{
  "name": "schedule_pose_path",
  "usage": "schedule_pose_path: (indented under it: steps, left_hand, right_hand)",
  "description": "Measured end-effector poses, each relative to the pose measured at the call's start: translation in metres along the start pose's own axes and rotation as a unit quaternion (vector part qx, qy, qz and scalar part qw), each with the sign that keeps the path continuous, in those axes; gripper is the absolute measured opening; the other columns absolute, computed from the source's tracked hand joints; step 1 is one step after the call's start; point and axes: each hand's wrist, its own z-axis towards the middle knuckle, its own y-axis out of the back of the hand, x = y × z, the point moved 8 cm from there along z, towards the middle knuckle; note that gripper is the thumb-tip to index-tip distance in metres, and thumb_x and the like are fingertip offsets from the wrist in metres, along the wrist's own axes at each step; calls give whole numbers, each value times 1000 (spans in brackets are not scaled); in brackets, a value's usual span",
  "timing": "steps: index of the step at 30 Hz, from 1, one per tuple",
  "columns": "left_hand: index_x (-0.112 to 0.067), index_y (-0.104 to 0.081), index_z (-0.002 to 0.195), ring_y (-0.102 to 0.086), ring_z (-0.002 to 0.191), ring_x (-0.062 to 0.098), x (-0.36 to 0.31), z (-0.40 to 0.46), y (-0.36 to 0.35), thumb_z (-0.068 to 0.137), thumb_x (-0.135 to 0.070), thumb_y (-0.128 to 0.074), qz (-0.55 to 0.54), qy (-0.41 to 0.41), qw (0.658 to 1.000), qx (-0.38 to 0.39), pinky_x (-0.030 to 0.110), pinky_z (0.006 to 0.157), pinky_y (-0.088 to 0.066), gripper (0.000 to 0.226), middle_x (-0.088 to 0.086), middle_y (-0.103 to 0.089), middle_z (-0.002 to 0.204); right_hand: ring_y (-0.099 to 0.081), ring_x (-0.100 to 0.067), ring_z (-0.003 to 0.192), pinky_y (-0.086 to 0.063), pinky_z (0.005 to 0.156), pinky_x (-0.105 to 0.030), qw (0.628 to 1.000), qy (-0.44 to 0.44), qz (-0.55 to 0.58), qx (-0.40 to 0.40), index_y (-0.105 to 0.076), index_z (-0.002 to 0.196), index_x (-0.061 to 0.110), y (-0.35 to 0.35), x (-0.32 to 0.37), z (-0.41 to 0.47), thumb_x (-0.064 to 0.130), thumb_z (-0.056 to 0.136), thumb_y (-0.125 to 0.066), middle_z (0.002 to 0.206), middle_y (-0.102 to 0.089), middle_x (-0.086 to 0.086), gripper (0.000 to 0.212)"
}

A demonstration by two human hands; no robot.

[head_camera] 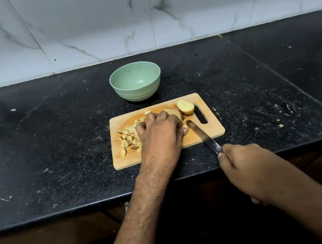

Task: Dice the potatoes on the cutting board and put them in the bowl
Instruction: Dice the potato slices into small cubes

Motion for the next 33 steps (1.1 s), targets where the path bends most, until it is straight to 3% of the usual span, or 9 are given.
schedule_pose_path:
  steps: [5, 11, 17, 22, 28, 33]
  left_hand:
    - [-32, -52, 103, -36, 116, 12, 14, 0, 7, 95, -33, -60, -16, 2, 1000, -6, 39, 95, -20, 11, -16, -59, 112]
    - [-34, -55, 97, -39, 106, 8, 30, -1, 24, 90, -17, -63, -8, 13, 999, -51, 31, 81, -11, 21, -20, -60, 94]
    - [-33, -66, 113, -39, 116, 13, 40, -4, 37, 97, -27, -60, 8, 19, 997, -80, 38, 92, -19, 19, -17, -63, 110]
    - [-35, -71, 110, -39, 115, 13, 47, -7, 34, 98, -45, -54, -12, 19, 996, -84, 39, 92, -20, 23, -17, -61, 110]
    - [-37, -67, 120, -36, 118, 13, 36, -7, 21, 96, -46, -57, -8, 8, 999, -40, 38, 92, -17, 27, -17, -58, 118]
    - [-40, -67, 113, -32, 120, 10, 23, -6, 11, 91, -52, -61, -12, -29, 999, 1, 42, 98, -20, 26, -19, -53, 117]
  right_hand:
    - [-50, -4, 50, -45, 48, -21, 1000, 20, 15, 8, -53, 101, 29, -8, 12, 0, 41, 105, -28, 70, -60, 2, 29]
    - [-50, -3, 51, -48, 51, -23, 999, 42, 30, 1, -52, 104, 29, -14, 30, 6, 42, 105, -28, 70, -58, 4, 27]
    - [-51, -4, 51, -54, 60, -29, 996, 68, 51, 4, -53, 105, 28, -10, 49, 6, 43, 105, -29, 67, -56, 4, 28]
    - [-54, -4, 50, -57, 67, -32, 997, 49, 54, -22, -53, 102, 30, 1, 41, 4, 44, 104, -32, 66, -60, 3, 25]
    - [-59, -7, 56, -57, 64, -33, 999, 20, 32, -11, -52, 97, 29, 2, 25, 5, 45, 104, -33, 69, -61, 2, 26]
    - [-57, -6, 53, -58, 61, -33, 999, 15, 33, 1, -51, 92, 28, -3, 21, 4, 44, 104, -34, 69, -61, 2, 26]
